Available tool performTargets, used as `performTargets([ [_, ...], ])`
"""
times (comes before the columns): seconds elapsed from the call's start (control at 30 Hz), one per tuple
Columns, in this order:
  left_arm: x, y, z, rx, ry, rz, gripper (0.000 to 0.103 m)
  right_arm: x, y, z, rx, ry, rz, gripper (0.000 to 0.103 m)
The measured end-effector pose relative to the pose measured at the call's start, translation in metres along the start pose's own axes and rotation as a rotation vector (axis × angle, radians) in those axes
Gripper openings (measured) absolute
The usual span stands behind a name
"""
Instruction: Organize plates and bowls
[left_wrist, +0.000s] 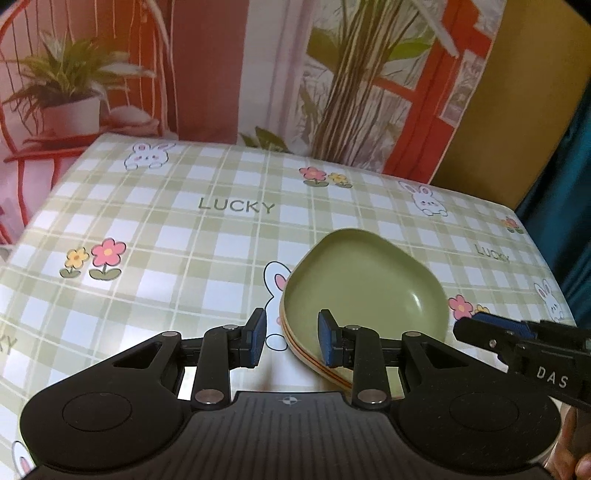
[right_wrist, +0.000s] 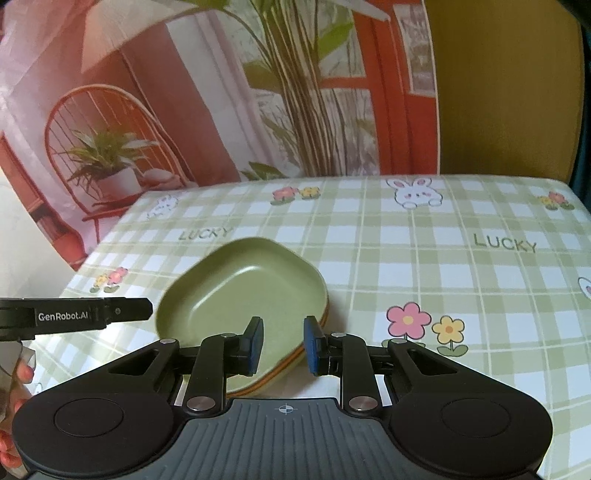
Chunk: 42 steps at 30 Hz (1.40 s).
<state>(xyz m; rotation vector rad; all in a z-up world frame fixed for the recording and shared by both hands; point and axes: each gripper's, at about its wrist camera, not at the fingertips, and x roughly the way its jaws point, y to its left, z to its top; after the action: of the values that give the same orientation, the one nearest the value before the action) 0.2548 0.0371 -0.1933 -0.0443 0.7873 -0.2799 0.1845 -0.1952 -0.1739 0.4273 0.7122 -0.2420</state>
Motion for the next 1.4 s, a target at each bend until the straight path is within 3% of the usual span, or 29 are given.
performTargets([
  [0.5,-0.053,-0.008,-0.011,0.053,-0.041,0.023,0.035,-0.044,0.029,-0.004,-0.063,-0.022,0.038,0.023],
  [0.63,-0.063,-0.007,-0.017,0.066,-0.040,0.026,0.038,-0.050,0.033,-0.009,-0.051,-0.017,0.058,0.028],
  [0.8,-0.069,-0.005,-0.026,0.083,-0.022,0.042,0.039,-0.053,0.040,-0.016,-0.064,0.008,0.046,0.030],
  [0.97,-0.074,0.003,-0.035,0.057,0.000,0.037,0.041,-0.053,0.044,-0.026,-0.071,0.042,0.047,0.039],
  [1.4,-0.078,0.004,-0.066,0.035,0.010,0.052,0.045,-0.039,0.056,-0.053,-0.105,0.137,0.097,0.038],
])
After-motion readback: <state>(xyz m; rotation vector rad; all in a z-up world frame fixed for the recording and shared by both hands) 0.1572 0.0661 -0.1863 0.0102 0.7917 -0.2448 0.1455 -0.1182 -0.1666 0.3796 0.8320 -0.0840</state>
